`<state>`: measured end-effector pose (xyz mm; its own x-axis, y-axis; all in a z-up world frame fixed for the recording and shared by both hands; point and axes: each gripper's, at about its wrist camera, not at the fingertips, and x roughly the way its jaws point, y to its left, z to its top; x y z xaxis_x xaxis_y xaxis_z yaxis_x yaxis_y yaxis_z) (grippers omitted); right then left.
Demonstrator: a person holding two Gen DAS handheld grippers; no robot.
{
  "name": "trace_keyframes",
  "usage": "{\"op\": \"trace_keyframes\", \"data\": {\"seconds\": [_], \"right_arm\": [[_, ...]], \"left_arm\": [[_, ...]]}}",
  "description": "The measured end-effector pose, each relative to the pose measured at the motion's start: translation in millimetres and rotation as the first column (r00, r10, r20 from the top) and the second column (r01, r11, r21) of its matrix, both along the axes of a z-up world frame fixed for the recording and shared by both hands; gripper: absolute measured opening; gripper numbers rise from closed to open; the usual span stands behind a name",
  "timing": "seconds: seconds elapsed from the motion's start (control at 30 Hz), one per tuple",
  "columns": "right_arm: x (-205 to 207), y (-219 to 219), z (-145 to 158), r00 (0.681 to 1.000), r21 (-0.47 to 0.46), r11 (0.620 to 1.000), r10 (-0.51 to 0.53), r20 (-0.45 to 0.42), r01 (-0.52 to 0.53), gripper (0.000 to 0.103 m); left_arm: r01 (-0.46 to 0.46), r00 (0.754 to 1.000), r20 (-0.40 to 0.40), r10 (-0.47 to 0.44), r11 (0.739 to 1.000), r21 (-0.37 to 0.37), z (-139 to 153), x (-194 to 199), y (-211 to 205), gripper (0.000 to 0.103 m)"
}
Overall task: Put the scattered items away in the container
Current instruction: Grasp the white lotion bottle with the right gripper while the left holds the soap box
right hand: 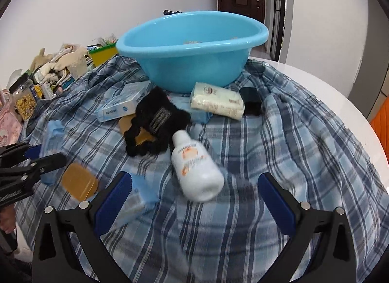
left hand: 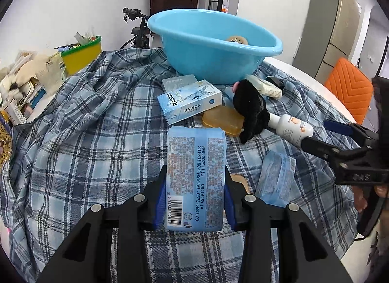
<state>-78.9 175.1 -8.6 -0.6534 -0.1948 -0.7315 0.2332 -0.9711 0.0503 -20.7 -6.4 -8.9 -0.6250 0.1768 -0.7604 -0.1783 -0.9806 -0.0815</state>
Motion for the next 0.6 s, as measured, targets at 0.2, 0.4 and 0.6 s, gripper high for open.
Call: {"op": "trace_keyframes", "data": {"seconds": [0.2, 0.4, 0.6], "right_arm": [[-20, 2, -15, 0.999, -0.015, 1.000, 0.001, 0.042, 0.000, 0.061], [-8, -3, -18, 0.998, 0.035, 0.998, 0.051, 0.039, -0.052, 0.039], [11, -1, -9, 0.998, 0.011, 0.999, 0.053, 0.034, -0.053, 0.039]], "left_arm": [[0.012, 1.000, 0.023, -0.012, 1.000, -0.001, -3, -1, -1, 0.042], [0.022, 0.999, 0.028, -0.022, 1.000, -0.001, -7, -2, 2, 0.042], [0.028, 0.999, 0.033, -0.028, 1.000, 0.012, -7, -3, 5, 0.042]]}}
